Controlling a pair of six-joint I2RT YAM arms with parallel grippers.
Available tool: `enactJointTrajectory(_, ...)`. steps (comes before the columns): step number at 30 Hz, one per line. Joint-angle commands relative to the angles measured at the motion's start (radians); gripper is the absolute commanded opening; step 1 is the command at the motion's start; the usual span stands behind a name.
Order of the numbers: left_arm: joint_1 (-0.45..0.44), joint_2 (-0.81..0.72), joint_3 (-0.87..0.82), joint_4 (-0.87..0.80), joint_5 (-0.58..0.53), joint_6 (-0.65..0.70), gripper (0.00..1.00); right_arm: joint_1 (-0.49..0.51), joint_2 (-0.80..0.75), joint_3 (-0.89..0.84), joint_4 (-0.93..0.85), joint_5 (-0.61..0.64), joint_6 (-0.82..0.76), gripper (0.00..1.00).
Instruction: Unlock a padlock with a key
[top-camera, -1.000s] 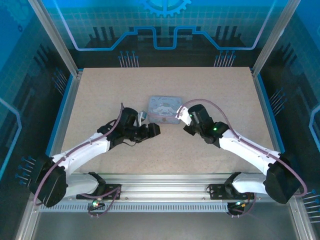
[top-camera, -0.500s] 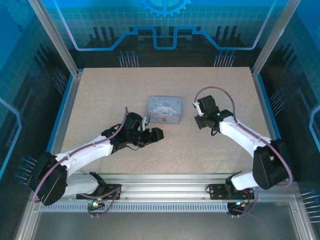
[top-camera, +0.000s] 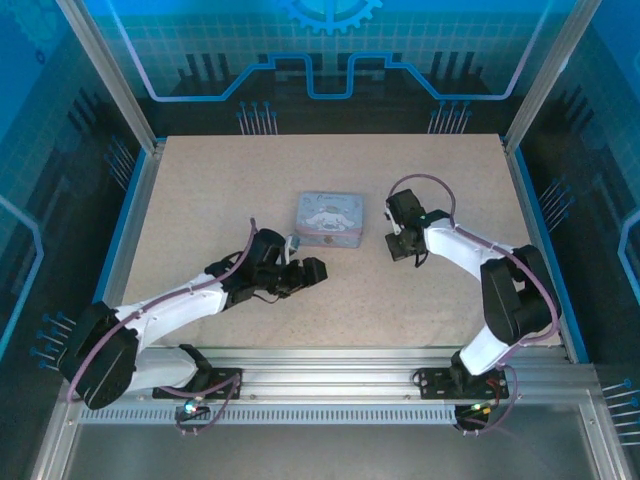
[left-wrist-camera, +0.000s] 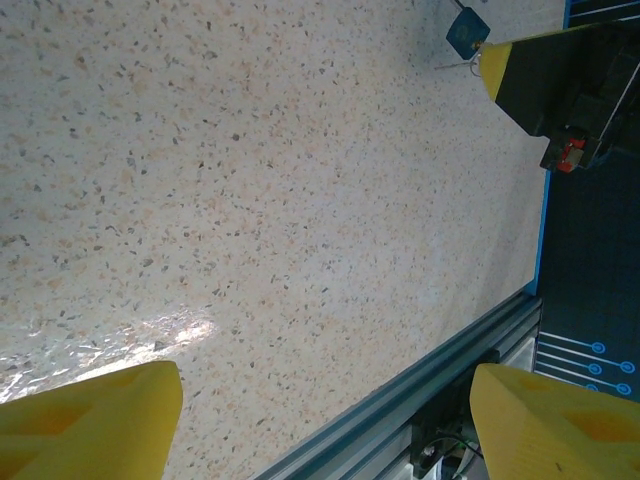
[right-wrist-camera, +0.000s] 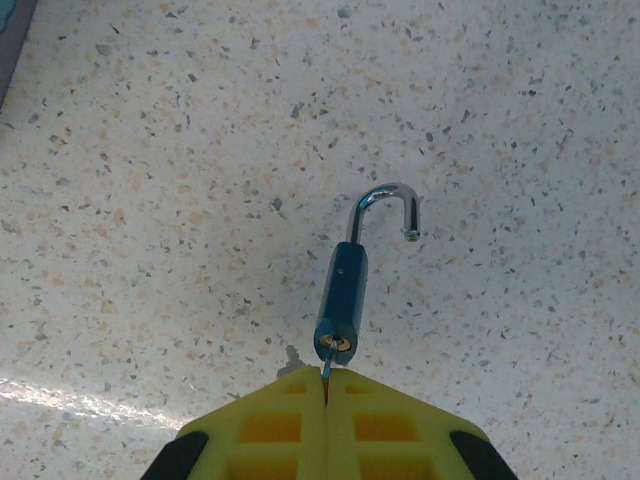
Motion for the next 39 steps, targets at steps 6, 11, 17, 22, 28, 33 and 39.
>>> enactJointTrajectory(6, -0.007, 0.014, -0.002, 0.017, -0.029, -0.013, 0.77, -0.011, -0.051, 0.036, -0.047, -0.001, 0.025, 0.21)
enactJointTrajectory(11, -0.007, -0.005, -0.006, 0.003, -0.055, -0.014, 0.77, -0.014, -0.117, 0.044, -0.077, 0.016, 0.020, 0.25)
enactJointTrajectory(17, 0.008, -0.063, 0.015, -0.093, -0.132, 0.023, 0.81, -0.026, -0.224, 0.020, -0.101, 0.020, 0.032, 0.44)
enactJointTrajectory(22, 0.082, -0.134, 0.043, -0.207, -0.188, 0.088, 0.95, -0.050, -0.339, -0.053, -0.063, 0.012, 0.065, 0.72)
enactJointTrajectory(28, 0.191, -0.194, 0.118, -0.382, -0.292, 0.217, 0.99, -0.096, -0.487, -0.152, -0.005, -0.016, 0.113, 1.00)
enactJointTrajectory(33, 0.235, -0.222, 0.162, -0.448, -0.569, 0.342, 0.99, -0.136, -0.564, -0.239, 0.086, 0.066, 0.166, 1.00)
enactJointTrajectory(39, 0.319, -0.224, 0.107, -0.289, -0.837, 0.550, 0.99, -0.150, -0.677, -0.522, 0.566, 0.199, 0.056, 1.00)
